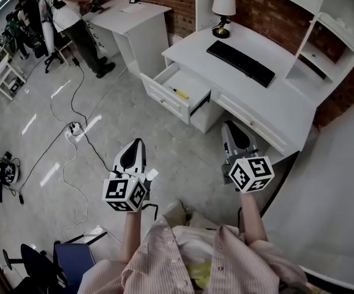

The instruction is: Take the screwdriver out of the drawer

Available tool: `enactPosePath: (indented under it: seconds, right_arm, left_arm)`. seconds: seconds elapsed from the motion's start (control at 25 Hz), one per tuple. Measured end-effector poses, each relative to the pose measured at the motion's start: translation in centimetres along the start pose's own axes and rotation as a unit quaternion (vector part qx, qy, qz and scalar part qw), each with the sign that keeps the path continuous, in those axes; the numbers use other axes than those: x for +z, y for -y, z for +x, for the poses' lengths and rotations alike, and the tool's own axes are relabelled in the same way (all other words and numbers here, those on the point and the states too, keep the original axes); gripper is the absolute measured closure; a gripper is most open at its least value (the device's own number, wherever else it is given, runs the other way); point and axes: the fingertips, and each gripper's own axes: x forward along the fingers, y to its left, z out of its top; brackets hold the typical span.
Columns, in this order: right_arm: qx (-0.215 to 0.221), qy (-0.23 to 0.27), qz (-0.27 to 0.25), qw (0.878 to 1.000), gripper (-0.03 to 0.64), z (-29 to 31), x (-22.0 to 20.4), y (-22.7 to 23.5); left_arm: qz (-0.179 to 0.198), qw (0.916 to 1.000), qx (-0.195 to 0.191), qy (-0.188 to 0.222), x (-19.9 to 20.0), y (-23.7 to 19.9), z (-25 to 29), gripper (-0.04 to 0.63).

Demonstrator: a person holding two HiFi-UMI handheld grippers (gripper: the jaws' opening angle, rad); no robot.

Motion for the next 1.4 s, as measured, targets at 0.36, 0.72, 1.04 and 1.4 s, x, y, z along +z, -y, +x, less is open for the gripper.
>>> enactPosePath:
  seconds: [0.36, 0.72, 1.04, 1.4]
  right_arm:
    - [-0.004, -0.015, 0.009, 1.0, 0.546, 2.1, -1.1, 1.3]
    - [-0.008, -0.031, 0.014, 0.999, 0.502, 7.7, -2.6, 3.0]
    - [-0.016, -0.054, 0.016, 0.998, 0.491, 15.0, -3.4, 4.4]
    - [-0.013, -0.089, 0.027, 0.996, 0.492, 22.7, -5.4, 5.3]
  left_arm:
    - [-0.006, 0.9999, 0.0, -0.01, -0.7, -0.9, 2.2, 0.595]
    - [-0.016, 0.9998, -0.002, -0.014, -1.1, -4.4, 7.2, 0.595]
    - [-0.023, 0.9993, -0.005, -0.027, -0.4, -8.8, 13.3, 0.595]
    - [-0.039, 0.998, -0.016, -0.047, -1.0, -13.9, 19.4, 0.595]
